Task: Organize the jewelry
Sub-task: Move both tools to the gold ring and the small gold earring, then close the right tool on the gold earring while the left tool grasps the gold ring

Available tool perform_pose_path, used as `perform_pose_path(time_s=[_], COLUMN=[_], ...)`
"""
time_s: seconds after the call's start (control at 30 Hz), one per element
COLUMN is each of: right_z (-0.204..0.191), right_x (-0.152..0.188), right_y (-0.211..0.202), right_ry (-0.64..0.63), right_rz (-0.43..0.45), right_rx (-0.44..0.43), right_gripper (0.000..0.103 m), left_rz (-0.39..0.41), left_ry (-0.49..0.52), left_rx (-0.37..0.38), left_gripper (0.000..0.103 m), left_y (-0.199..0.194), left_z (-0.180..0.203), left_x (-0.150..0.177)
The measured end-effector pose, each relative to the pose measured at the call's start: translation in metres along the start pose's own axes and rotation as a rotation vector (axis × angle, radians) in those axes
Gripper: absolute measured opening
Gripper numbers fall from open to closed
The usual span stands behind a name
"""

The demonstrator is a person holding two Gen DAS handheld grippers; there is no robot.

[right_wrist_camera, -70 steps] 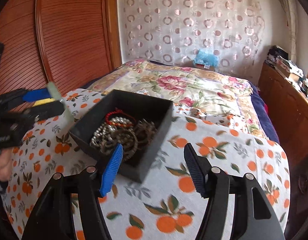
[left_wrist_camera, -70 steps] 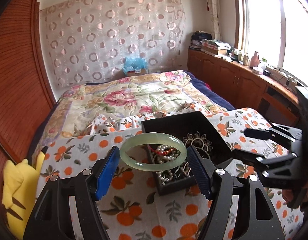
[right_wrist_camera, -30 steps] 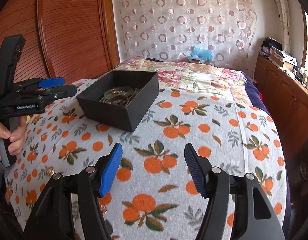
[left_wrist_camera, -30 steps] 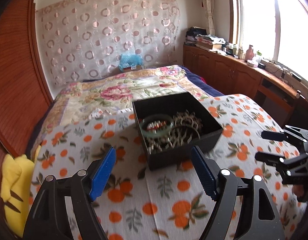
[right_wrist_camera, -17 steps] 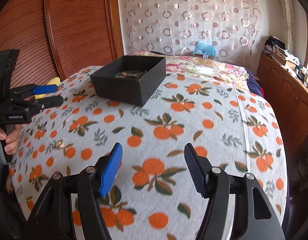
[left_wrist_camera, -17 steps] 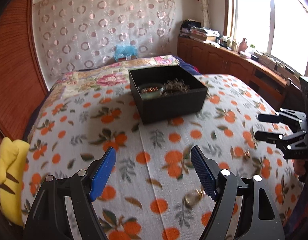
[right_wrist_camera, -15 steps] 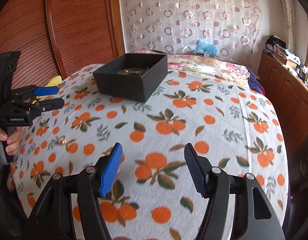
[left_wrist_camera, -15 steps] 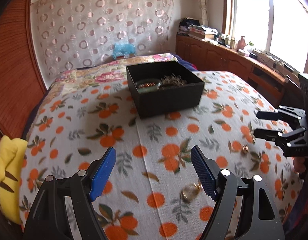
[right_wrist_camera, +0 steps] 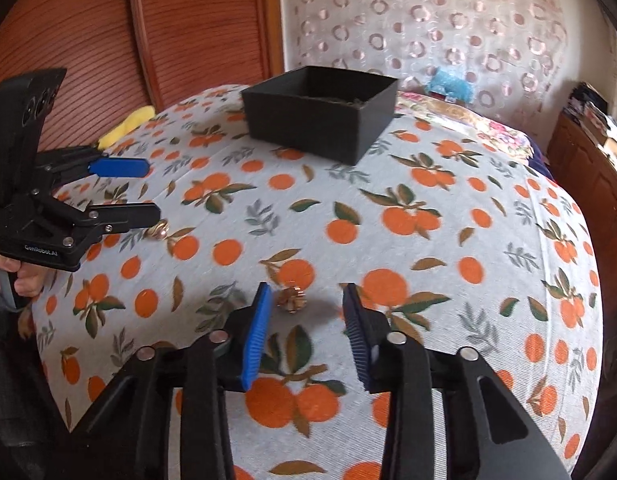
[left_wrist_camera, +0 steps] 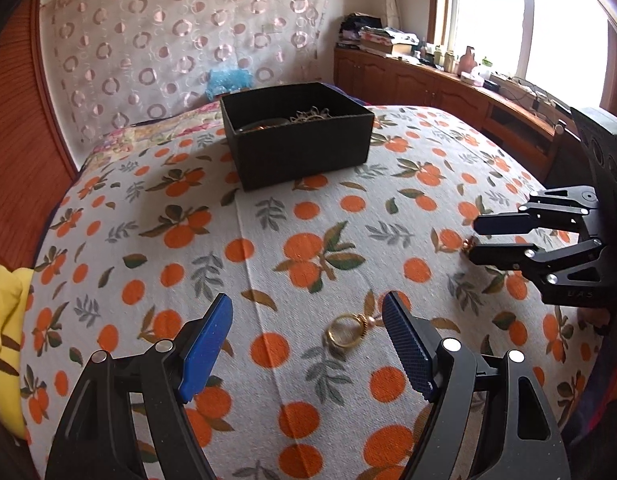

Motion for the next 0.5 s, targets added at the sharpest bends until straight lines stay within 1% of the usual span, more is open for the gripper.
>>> perform_pose_path(time_s=[0.13,0.17,0.2,0.27,0.33,0.5], right_z=[-0.002,-0.002,-0.002,-0.003,-0.003,-0.002], right_x=[0.0,0.0,0.0,0.001,0.001,-0.002], right_y=[0.002,0.002,0.002,0.002,0.002,-0.002], right_ry=[-0.019,-0.023,-0.027,-0.032,-0.029,-0.022], right_rz=[-0.014,-0.015,-0.015,-0.014,-0.012,0.004], right_rx=[0.01,0.009,0.012,0.009,0.006,0.01], right_gripper=[0.026,0.02,0.016,0.016,0.016,0.016], left_rz=[-0.015,-0.02,-0.024,-0.033,-0.041,-0.042], left_ry=[0.01,0.013,0.015,0.021,0.025,0.034], left_rx=[0.016,0.021,0.023,0.03,0.034,0.033], left_gripper=[0.061,0.058,0.057,0.048,0.043,0.034], left_y=[0.003,0.004,0.004,0.006,0.008,0.008], left_z=[0.006,0.007,0.008,0.011,0.012,0.014], left_x=[0.003,0.004,0.005,0.007,0.007,0.008])
Point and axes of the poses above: each gripper's, at about its wrist camera, not at the fingertips, and y roughly the way its jaws point, z to its right, x to its underside, the point moved 4 cm from there along y, roughly the way its jaws point, and after that the axes turned 3 degrees about z, right-handed, at the moved point
